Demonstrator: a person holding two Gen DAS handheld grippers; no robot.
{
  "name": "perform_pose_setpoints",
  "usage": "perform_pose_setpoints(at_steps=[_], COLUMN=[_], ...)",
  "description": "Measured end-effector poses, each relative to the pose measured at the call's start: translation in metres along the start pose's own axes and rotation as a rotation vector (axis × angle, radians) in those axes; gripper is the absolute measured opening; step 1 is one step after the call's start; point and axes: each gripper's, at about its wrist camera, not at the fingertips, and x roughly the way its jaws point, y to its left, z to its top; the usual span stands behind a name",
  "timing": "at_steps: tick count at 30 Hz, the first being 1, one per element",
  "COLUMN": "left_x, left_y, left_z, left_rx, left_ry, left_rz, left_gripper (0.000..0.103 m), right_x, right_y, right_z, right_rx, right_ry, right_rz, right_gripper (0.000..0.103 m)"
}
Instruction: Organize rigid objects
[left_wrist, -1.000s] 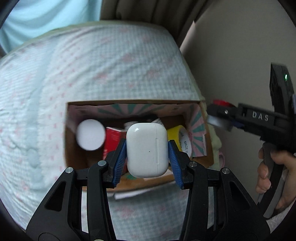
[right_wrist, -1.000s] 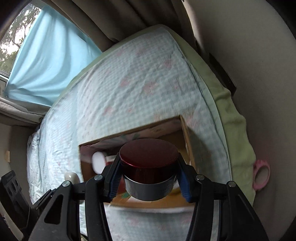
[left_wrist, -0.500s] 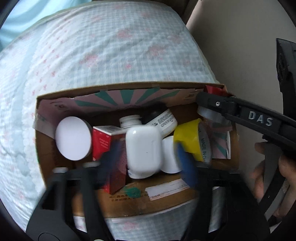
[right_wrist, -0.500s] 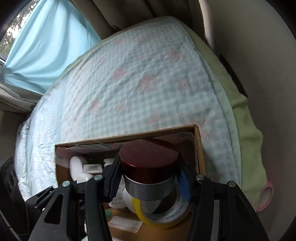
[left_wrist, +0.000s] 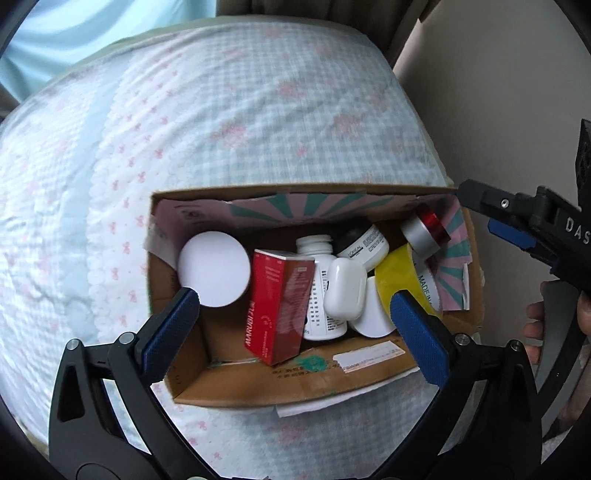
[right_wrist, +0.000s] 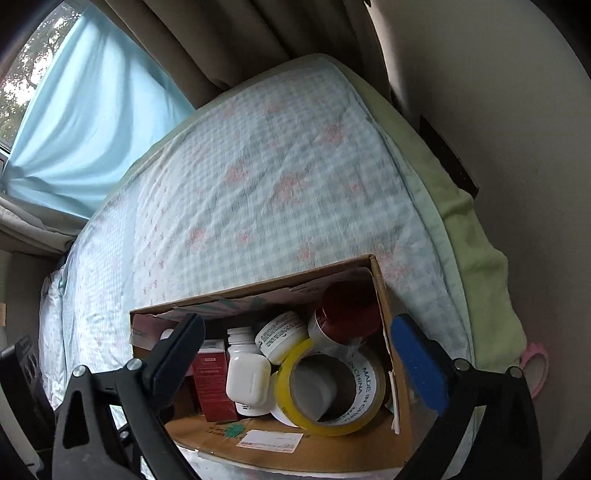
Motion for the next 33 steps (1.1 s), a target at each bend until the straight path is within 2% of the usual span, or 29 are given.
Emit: perform_pose_setpoints(at_steps=[7, 14, 21, 29, 33], left_x=[-0.032, -0.091, -0.185, -0.306, -0.37], left_y=[0.008, 0.019, 0.052, 0.121, 0.152], left_z=[-0.004, -0.019, -0.039, -0.071, -0.092], left_rx=[-0.005, 0.015, 0.037, 0.024, -0.003], left_ry=[-0.051, -0.125, -0.252, -0.44, -0.551], left_rz=[-0.012, -0.033, -0.042, 0.026, 0.064], left_gripper=[0.103, 0.103, 0.103, 0.103, 0.103], right_x=[-0.021, -0.065, -0.135, -0.204, -0.242], right_y=[0.021, 0.054, 0.112, 0.207, 0.244], right_z=[-0.009, -0.03, -0.065, -0.118, -0.142], right_rx=[-0.016, -0.041, -0.1, -0.24, -0.277], right_ry=[-0.023, -0.074, -0.16, -0.263, -0.345], right_rz=[-0.001, -0.004, -0.013, -0.025, -0.02], right_gripper=[0.101, 0.101, 0.101, 0.101, 0.101])
